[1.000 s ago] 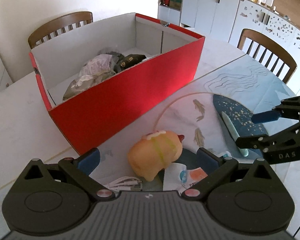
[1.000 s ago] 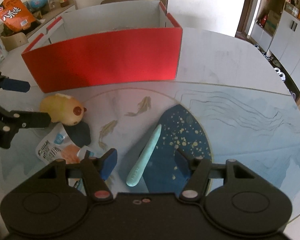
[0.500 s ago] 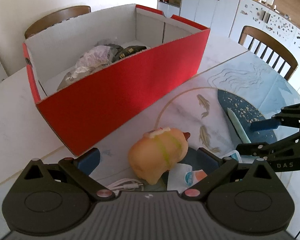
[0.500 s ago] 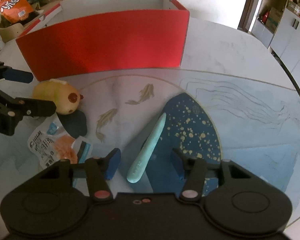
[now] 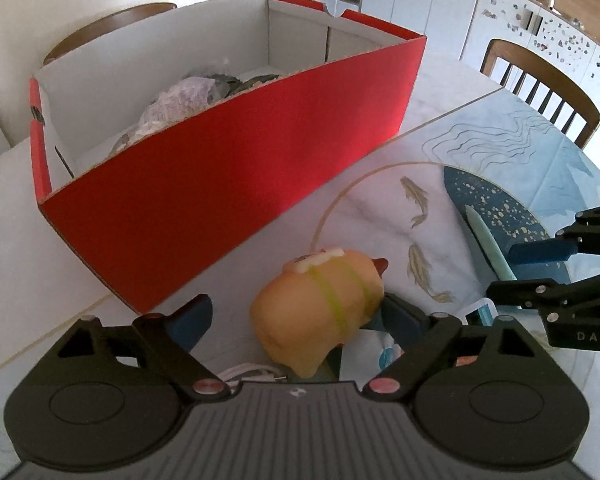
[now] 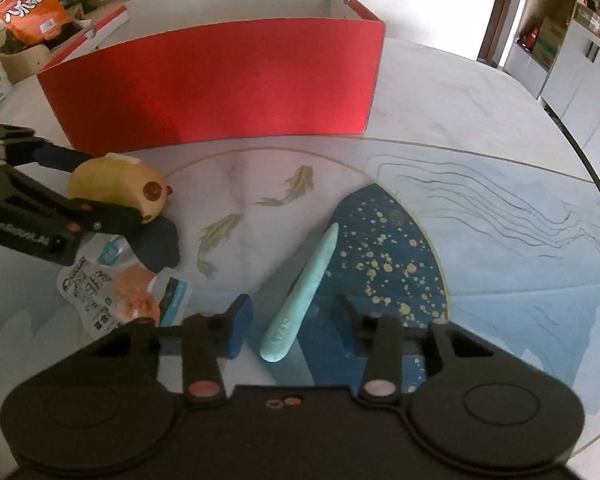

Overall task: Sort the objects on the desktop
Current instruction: 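Close the left tool on the yellow plush toy while the right tool grips the mint-green stick, then lift the plush toy and green stick and carry both over the red box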

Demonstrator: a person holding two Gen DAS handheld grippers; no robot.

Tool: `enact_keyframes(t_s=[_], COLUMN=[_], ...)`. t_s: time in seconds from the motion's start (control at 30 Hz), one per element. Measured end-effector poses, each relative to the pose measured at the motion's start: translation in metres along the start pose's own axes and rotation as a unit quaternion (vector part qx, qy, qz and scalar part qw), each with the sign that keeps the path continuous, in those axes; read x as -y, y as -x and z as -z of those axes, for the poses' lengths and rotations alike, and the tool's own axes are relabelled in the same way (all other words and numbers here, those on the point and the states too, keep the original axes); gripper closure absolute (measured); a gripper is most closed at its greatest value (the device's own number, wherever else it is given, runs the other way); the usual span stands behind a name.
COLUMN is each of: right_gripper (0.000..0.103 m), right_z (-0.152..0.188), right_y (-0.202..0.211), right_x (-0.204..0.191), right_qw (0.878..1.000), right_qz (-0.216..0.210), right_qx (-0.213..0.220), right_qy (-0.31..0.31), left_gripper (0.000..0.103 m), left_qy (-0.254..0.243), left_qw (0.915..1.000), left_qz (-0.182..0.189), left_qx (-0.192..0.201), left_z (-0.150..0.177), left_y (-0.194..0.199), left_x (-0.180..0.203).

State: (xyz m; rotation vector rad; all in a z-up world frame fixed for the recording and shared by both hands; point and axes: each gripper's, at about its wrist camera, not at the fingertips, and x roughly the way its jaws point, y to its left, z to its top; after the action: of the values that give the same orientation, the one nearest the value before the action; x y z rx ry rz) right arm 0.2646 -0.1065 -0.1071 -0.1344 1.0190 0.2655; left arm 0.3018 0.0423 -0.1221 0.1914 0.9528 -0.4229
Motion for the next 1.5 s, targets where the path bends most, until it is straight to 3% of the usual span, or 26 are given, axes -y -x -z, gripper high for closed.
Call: enact_keyframes(t_s=[0.13, 0.2, 0.27, 0.4, 0.9, 1.43, 1.47, 1.5], right_gripper=[0.074, 0.087, 0.09, 0.091, 0.092, 0.092, 0.092, 0.103], right_z=[0.0, 0.0, 0.0, 0.001, -0.003, -0.016, -0.018, -0.019], right_y=[0.001, 0.002, 0.003, 0.003, 0.022, 0.068, 0.072, 0.075], right_x=[0.0, 0.002, 0.004, 0.006, 0.011, 0.01, 0.009, 0.008], right_qw=[1.0, 1.0, 1.0, 1.0, 0.999, 0.998, 0.998, 0.997], right_qz=[-0.001, -0.002, -0.001, -0.003, -0.014, -0.035, -0.036, -0.037], right_qx=[0.001, 0.002, 0.001, 0.0, 0.028, 0.054, 0.057, 0.059], right_qy=[-0.002, -0.007, -0.011, -0.014, -0.023, -0.018, -0.017, -0.017], left_gripper=[0.024, 0.03, 0.037, 0.041, 0.045, 0.045, 0.045, 0.045], left_qy=[0.002, -0.002, -0.003, -0.004, 0.007, 0.01, 0.011, 0.013], left_qw=[1.0, 0.9999, 0.9999, 0.9999, 0.9997, 0.9994, 0.9994, 0.9994], left_qz=[0.01, 0.01, 0.016, 0.009, 0.014, 0.001, -0.002, -0.002], left_qx=[-0.001, -0.001, -0.003, 0.001, 0.021, 0.032, 0.031, 0.032], left_z=[0.0, 0.0, 0.0, -0.001, -0.008, -0.023, -0.024, -0.025], left_y=[0.001, 0.001, 0.001, 0.005, 0.03, 0.076, 0.079, 0.083], left_x=[0.002, 0.005, 0.007, 0.011, 0.015, 0.032, 0.033, 0.034])
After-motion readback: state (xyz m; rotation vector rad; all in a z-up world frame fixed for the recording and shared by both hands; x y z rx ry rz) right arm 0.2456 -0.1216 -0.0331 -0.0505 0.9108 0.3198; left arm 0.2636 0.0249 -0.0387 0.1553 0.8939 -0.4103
